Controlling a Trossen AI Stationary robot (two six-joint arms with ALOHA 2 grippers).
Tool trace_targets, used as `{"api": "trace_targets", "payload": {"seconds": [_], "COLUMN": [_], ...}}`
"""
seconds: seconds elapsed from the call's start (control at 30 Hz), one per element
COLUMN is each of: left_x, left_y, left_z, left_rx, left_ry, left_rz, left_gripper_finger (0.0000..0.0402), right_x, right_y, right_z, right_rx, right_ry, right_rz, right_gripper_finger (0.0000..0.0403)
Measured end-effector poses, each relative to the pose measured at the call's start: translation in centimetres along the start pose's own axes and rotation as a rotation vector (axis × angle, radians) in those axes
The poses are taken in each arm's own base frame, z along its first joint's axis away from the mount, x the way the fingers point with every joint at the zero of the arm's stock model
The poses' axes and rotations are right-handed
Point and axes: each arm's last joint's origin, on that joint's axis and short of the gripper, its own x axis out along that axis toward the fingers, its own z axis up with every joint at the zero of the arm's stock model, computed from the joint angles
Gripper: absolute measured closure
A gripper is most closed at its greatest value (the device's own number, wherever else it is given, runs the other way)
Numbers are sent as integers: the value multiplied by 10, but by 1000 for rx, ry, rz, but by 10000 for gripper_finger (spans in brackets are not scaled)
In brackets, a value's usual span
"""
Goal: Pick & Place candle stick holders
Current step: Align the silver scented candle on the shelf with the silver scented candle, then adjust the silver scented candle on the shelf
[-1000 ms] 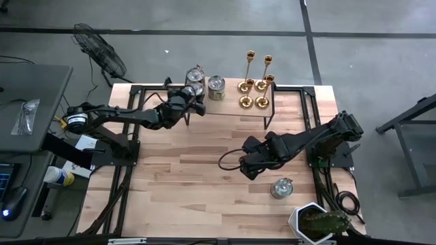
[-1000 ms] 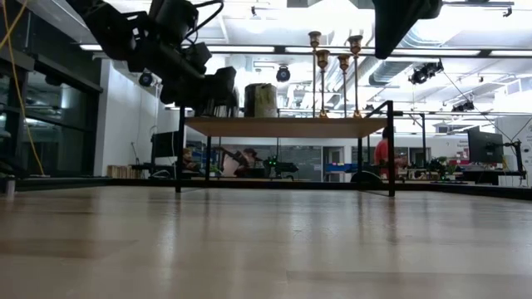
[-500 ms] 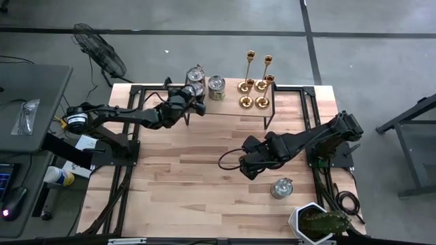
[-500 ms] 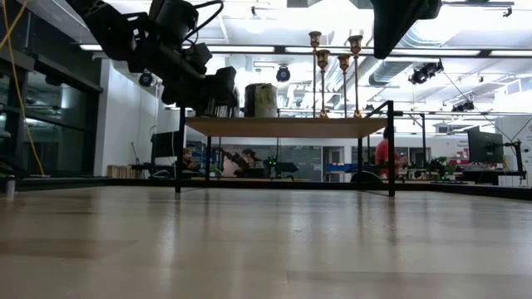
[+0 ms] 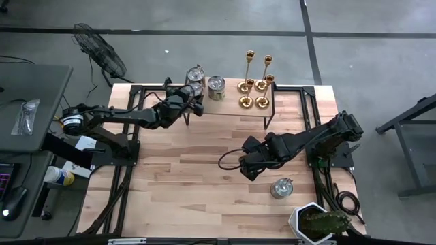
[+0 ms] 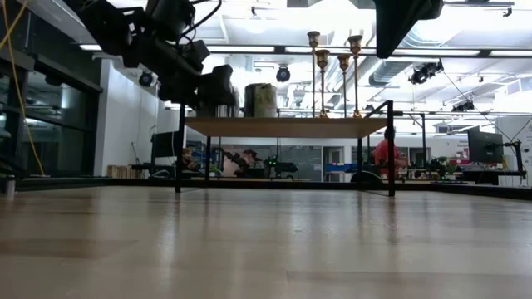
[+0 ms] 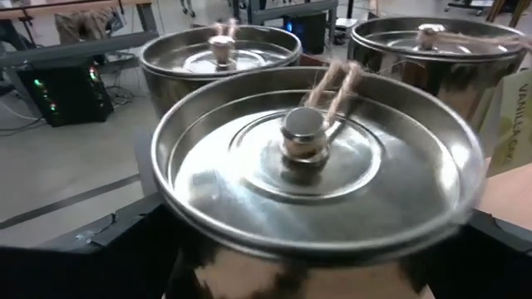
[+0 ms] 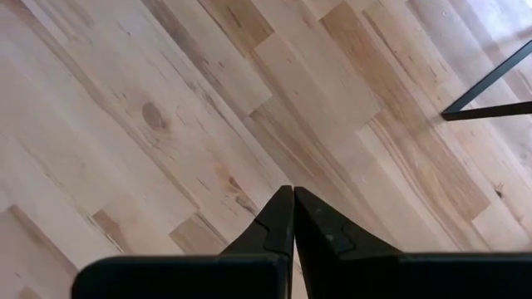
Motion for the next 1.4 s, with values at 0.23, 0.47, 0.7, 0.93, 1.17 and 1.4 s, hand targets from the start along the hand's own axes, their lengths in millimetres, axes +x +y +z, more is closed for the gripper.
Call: {"api": "trace_targets", "payload": {"seconds": [0.23,0.47,0.7,0.93,1.17,1.4], "left_x": [-10,-11,-15,-22,-36,-51], "left_y": [5,3,5,11,20,29], "left_z": [7,8,12,16,29,41], "left_rx": [10,8,6,40,13,-10], "left_ry": [30,49,42,54,15,-13], "left_rz": [-66,-161,-186,-159,-166,-202], "left_gripper_finger": [2,2,2,2,2,2], "right_x": [0,0,0,0,0,0], "right_y": [0,0,1,1,1,1], "right_z": [0,0,0,0,0,0], "right_rx": [1,1,1,1,0,0], "right_ry": [-1,-2,3,4,5,5], "right_rz": [3,4,7,8,7,8], "right_gripper_finger": [401,401,401,401,401,401]}}
